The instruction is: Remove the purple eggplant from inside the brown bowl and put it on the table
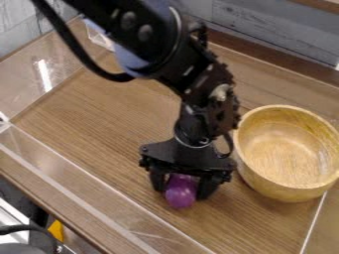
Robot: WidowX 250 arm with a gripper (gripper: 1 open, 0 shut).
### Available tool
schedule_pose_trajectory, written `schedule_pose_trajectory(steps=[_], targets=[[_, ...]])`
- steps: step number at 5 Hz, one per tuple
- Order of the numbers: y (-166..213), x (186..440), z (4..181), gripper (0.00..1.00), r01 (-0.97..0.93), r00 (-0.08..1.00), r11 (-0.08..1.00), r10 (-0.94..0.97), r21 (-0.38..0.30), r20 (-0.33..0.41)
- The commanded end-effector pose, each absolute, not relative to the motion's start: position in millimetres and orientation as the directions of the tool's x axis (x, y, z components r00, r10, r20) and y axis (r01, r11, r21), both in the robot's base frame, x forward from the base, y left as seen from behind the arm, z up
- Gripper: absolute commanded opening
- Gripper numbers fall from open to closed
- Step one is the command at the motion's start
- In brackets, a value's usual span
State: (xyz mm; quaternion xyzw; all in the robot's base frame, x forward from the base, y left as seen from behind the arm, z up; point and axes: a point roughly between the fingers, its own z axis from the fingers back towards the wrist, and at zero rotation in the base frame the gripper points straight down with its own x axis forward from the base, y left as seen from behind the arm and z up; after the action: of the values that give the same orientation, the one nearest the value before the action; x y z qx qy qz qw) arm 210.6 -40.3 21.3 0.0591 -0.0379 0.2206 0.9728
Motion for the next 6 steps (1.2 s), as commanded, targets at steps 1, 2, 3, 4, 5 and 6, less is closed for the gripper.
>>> schedule_pose_trajectory(steps=[1, 2, 3, 4, 5, 6], targets=[[-48.1, 209.8, 30.1, 1.00, -0.444, 0.893, 0.892, 0.432, 0.089, 0.125], [-53.3, 201.5, 32.9, 1.00, -0.455, 0.888, 0.885, 0.443, 0.099, 0.120], [-52.1, 203.9, 33.3, 1.00, -0.483, 0.874, 0.869, 0.470, 0.110, 0.126], [-50.7, 206.6, 33.3, 1.00, -0.507, 0.860, 0.853, 0.493, 0.121, 0.133], [-50.3, 207.6, 40.4, 1.00, -0.513, 0.857, 0.849, 0.497, 0.130, 0.135], [-50.5, 207.6, 46.8, 1.00, -0.512, 0.858, 0.848, 0.497, 0.137, 0.133]])
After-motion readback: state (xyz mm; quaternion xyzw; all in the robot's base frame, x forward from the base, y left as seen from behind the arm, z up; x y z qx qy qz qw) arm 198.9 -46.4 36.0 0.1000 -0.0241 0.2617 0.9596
